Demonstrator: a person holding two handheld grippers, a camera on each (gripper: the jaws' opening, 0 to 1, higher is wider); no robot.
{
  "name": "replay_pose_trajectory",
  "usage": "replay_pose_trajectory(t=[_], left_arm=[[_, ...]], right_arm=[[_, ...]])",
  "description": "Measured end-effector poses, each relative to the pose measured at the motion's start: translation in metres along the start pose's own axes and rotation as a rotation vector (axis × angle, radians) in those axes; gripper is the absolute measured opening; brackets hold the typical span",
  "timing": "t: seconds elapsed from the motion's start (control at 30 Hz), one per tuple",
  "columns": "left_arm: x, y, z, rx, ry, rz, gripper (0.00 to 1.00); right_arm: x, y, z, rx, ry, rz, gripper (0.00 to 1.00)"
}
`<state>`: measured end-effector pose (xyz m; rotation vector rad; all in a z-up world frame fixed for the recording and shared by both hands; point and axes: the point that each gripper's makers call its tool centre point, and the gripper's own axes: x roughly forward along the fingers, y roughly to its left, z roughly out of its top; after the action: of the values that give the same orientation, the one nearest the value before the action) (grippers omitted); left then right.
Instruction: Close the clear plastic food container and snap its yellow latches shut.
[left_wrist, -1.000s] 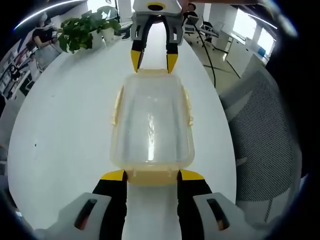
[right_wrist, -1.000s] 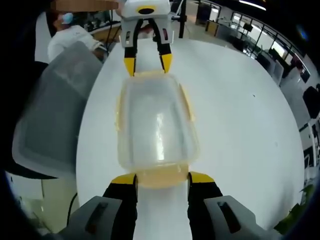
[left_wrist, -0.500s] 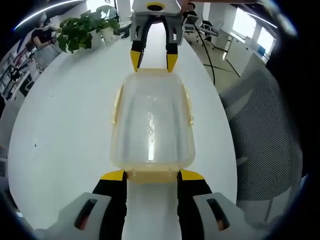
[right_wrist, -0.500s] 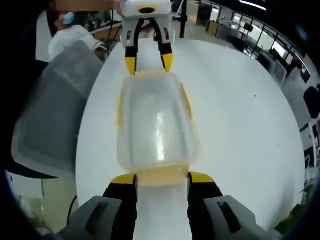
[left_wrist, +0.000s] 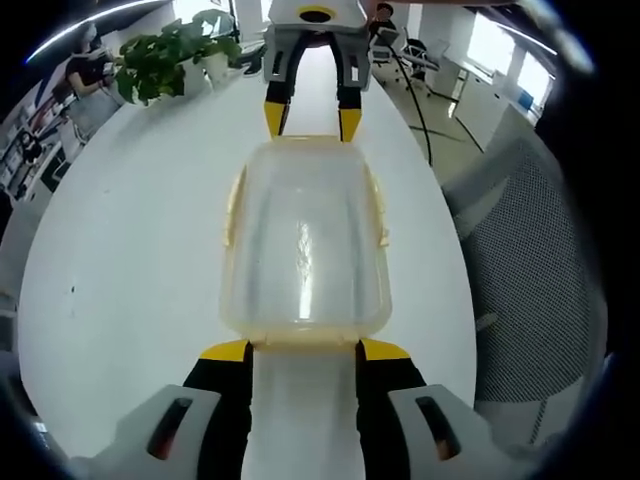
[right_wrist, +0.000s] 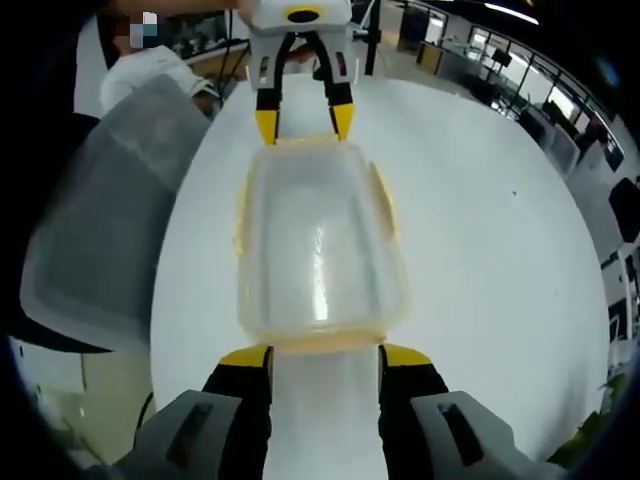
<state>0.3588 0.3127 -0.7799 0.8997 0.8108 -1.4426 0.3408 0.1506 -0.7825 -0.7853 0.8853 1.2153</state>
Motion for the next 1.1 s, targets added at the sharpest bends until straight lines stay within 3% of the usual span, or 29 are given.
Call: replay_pose_trajectory(t=[0.53, 0.93, 1.03, 1.1], left_arm=[[-0.001, 0.001, -0.004, -0.010, 0.014, 0.006, 0.39], [-0.004, -0.002, -0.009, -0.045, 0.032, 0.014, 0.39], [-0.008, 0.000, -0.012, -0.069, 0.031, 0.021, 0.39], [-0.011, -0.003, -0.007, -0.144, 0.002, 0.009, 0.39]], right_arm=[[-0.001, -0.002, -0.001, 0.012, 0.006, -0.002, 0.39], [-0.009, -0.002, -0.003, 0.118, -0.029, -0.001, 0.41], [-0.013, -0.002, -0.003, 0.159, -0.040, -0.004, 0.40], [-0.016, -0.004, -0.002, 0.182, -0.052, -0.015, 0.38]])
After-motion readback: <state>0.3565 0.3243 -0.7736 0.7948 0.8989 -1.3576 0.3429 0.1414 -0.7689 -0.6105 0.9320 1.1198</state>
